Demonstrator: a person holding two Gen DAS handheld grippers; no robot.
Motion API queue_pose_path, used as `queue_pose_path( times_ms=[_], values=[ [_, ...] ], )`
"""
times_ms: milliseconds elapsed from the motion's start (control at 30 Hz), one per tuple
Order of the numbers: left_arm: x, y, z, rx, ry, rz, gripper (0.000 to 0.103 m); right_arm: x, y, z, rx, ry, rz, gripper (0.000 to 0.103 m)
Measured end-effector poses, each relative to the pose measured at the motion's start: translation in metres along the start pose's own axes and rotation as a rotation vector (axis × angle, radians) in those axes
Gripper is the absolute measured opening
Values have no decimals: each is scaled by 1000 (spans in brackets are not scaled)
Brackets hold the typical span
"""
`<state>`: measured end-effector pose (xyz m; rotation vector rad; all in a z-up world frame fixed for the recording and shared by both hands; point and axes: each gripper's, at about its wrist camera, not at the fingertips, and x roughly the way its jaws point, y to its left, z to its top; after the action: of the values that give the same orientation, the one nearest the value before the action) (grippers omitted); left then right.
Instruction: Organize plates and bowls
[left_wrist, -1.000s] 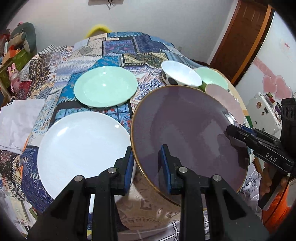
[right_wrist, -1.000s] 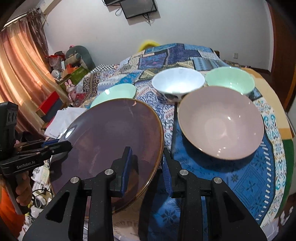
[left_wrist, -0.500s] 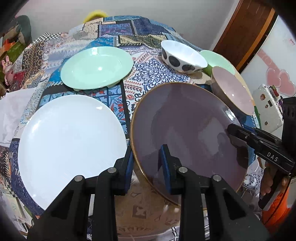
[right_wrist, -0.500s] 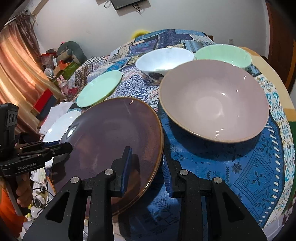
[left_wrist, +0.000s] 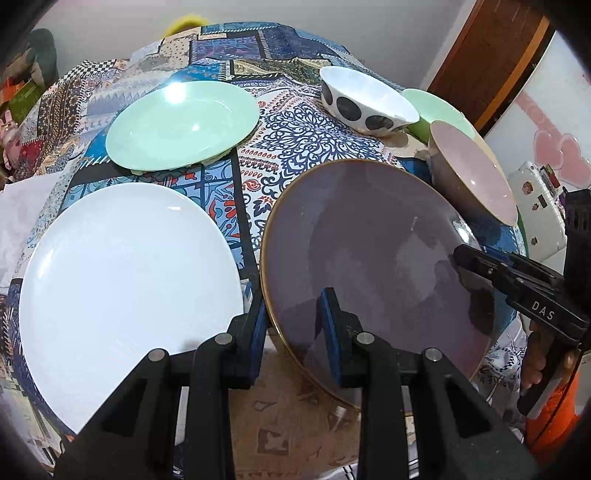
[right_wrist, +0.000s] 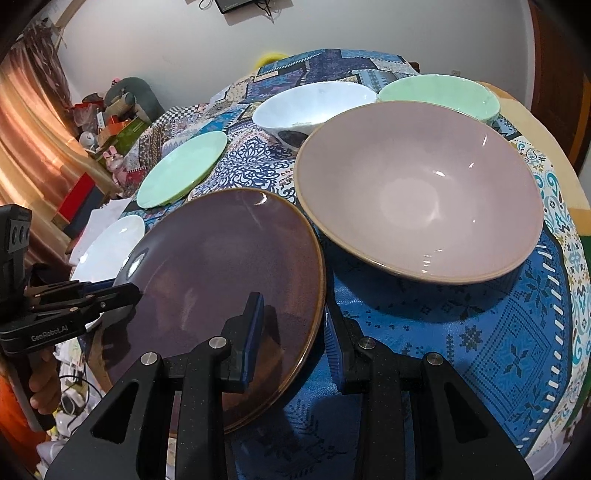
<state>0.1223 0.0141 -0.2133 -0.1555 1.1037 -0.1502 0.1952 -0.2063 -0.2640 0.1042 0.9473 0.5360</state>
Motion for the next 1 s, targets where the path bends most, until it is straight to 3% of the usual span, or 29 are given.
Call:
queue_pose_path(
  times_ms=[467, 600, 700, 1000],
  values=[
    [-19, -2, -7, 10, -29, 15, 29, -15, 7, -3, -23, -6, -49, 31],
    [-37, -1, -11, 8, -72, 27, 41, -24, 13, -1, -33, -23, -52, 31],
    [-54, 2, -14, -5, -116, 32, 44, -33, 22, 2, -54, -48, -56, 33],
    [-102, 28, -24, -46, -257, 113, 62, -46, 57, 14, -119, -124, -41, 49]
  ],
)
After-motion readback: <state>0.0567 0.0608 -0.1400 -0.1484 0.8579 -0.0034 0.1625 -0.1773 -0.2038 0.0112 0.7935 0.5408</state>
